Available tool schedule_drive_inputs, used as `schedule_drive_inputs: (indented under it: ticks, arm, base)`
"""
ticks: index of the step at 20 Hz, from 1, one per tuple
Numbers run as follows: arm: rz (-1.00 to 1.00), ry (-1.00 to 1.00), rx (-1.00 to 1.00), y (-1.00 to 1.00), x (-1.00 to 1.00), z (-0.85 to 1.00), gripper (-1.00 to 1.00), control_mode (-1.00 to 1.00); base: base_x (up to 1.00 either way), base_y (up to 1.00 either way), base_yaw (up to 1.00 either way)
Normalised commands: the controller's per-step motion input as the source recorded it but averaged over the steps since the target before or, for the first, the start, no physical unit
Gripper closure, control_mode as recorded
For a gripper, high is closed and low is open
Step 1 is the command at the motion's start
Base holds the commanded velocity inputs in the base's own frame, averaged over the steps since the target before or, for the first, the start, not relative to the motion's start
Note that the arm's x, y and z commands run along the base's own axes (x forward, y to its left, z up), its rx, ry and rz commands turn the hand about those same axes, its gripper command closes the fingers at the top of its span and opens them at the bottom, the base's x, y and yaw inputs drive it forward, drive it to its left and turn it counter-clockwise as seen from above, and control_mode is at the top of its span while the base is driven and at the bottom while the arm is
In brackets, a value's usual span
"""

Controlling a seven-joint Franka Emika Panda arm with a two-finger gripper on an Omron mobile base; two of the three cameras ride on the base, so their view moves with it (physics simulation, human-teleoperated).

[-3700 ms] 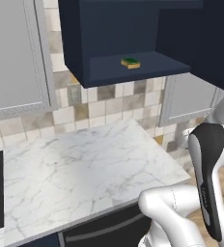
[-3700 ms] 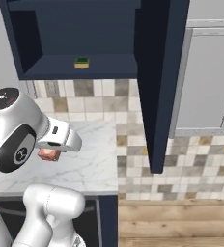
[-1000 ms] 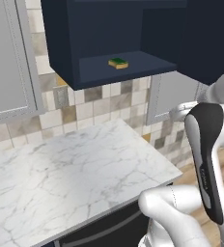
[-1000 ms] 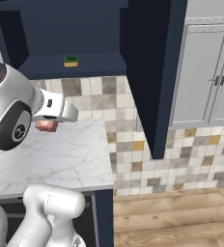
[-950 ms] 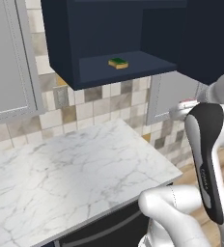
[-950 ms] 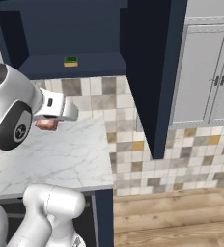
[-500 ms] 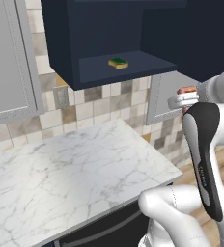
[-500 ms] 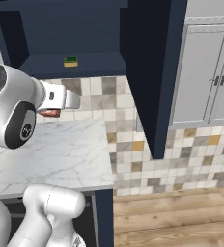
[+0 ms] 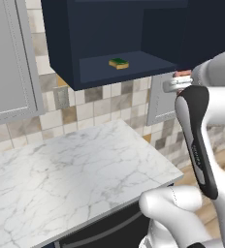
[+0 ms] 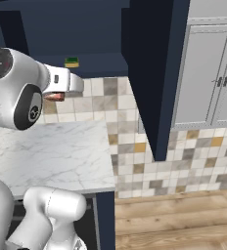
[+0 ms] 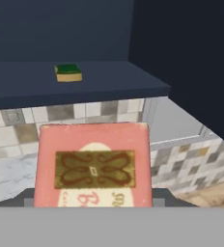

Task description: Pick up the sponge and bar soap from the sink, and place them back in the cabinet, and close the cabinet door.

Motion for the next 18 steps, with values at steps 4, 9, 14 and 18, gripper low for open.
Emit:
schedule_drive_inputs:
  ticks: [4, 9, 14, 18]
  arm:
    - [0.0, 0.0, 0.0, 0.08, 0.56, 0.16, 1.0, -1.0]
    - [0.0, 0.0, 0.0, 0.05, 0.62, 0.15, 1.0, -1.0]
    - [0.0, 0.0, 0.0, 0.04, 0.66, 0.09, 1.0, -1.0]
    - [0.0, 0.0, 0.0, 0.08, 0.65, 0.01, 1.0, -1.0]
  base:
    - [0.0, 0.0, 0.0]
    - [0.0, 0.0, 0.0]
    - [0.0, 0.0, 0.0]
    - [0.0, 0.0, 0.0]
